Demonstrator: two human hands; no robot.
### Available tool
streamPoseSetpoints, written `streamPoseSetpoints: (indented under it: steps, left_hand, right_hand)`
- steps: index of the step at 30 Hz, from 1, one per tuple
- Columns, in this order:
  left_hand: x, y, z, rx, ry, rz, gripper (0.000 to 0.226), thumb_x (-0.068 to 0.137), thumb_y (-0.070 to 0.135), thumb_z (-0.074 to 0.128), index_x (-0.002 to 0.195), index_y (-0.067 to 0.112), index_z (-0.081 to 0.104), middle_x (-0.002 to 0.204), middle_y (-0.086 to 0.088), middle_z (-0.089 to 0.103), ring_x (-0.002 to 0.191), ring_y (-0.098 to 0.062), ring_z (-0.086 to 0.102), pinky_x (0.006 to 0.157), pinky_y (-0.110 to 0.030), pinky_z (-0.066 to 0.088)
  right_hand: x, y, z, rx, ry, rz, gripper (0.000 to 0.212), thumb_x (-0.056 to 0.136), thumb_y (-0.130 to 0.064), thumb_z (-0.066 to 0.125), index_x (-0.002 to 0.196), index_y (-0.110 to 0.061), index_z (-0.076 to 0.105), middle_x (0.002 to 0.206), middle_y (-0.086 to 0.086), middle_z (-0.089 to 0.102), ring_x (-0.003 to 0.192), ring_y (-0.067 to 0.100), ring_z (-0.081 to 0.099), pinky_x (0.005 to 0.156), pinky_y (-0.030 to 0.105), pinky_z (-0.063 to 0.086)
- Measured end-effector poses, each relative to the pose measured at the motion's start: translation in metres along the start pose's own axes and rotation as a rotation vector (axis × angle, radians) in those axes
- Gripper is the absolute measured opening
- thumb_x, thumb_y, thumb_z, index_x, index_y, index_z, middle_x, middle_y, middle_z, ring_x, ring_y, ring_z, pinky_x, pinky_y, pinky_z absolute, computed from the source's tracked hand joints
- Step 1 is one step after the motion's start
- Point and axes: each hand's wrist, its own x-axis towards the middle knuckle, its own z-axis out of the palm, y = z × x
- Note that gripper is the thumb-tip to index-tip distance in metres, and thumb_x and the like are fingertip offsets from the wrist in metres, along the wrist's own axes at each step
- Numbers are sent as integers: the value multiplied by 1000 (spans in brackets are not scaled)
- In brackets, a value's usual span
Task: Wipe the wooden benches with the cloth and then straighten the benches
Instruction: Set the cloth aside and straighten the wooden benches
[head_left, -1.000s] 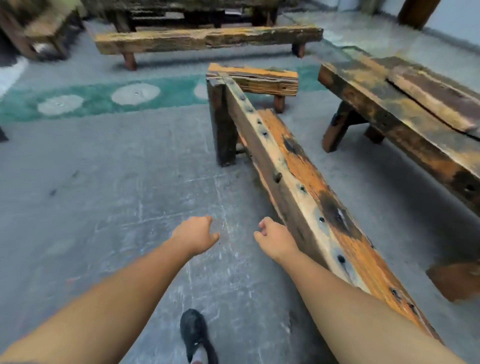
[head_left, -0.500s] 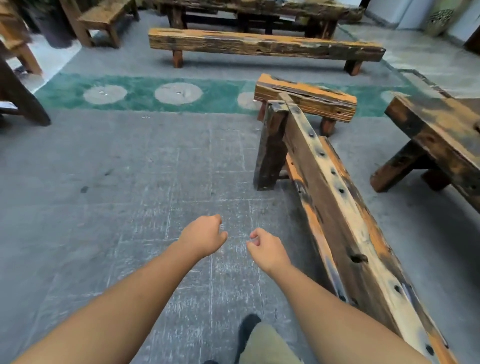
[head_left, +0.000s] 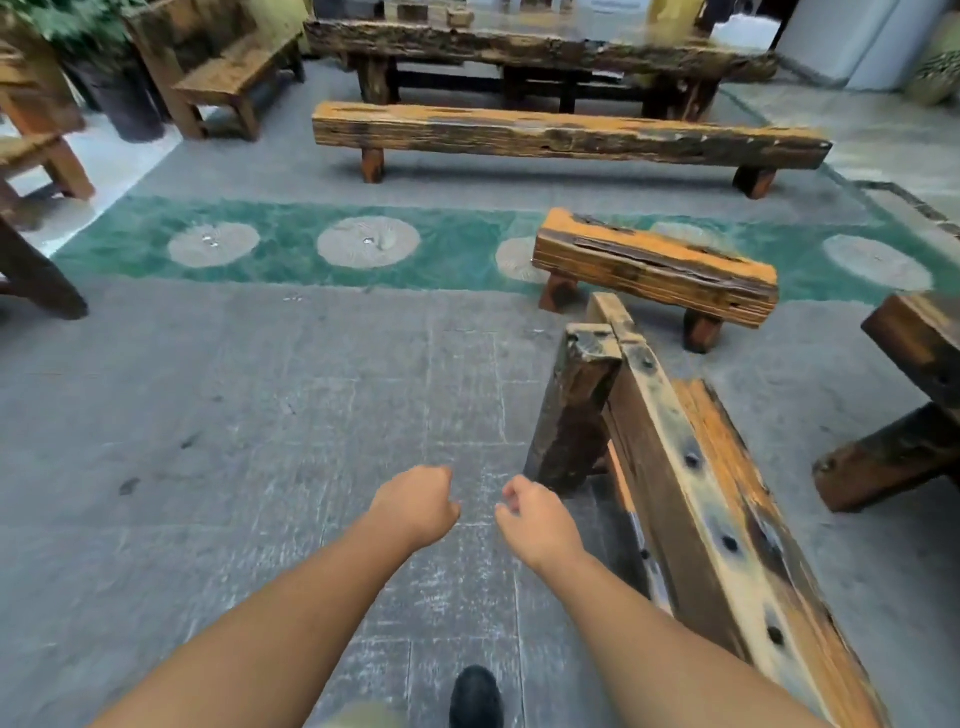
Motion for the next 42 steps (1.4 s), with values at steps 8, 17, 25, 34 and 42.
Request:
streamPoseSetpoints:
  steps: [8, 17, 25, 34, 42]
  left_hand:
    - [183, -52, -70, -24, -67, -97, 34, 94, 34, 47, 122, 16, 53, 122, -9, 61, 108, -30, 59, 83, -38, 48]
    - [450, -123, -190, -8, -97, -77, 40, 93, 39, 48, 124, 14, 51, 125, -12, 58, 111, -32, 58, 90, -42, 50]
    - [668, -124, -305, 36, -131, 1, 42, 92, 47, 48, 121, 17, 51, 122, -8, 60, 110, -30, 59, 83, -38, 49]
    - [936, -109, -418, 38, -144, 29, 63, 89, 67, 45, 128, 18, 52, 131, -5, 59, 116, -25, 57, 92, -40, 49]
    - [1169, -93, -560, 37, 1, 60, 64, 87, 66, 49, 129, 19, 53, 118, -6, 67, 112, -27, 60, 87, -37, 50]
  right_hand:
    - [208, -67, -29, -92, -117, -38, 31, 94, -33, 49, 122, -20, 55, 118, 2, 63, 105, 24, 60, 85, 34, 48]
    - [498, -151, -89, -208, -128, -47, 39, 95, -33, 49, 128, -14, 53, 129, 9, 58, 112, 28, 59, 86, 36, 48]
    - [700, -187, -165, -214, -128, 36, 41, 94, -37, 48, 127, -13, 52, 130, 11, 57, 114, 30, 59, 90, 38, 49]
    - [969, -190, -240, -83, -111, 146, 51, 94, -54, 47, 129, -16, 52, 132, 8, 58, 121, 29, 55, 94, 37, 45]
    - [1189, -213, -361, -145, 28, 164, 50, 91, -59, 47, 117, -17, 53, 120, 9, 63, 115, 29, 60, 88, 38, 49]
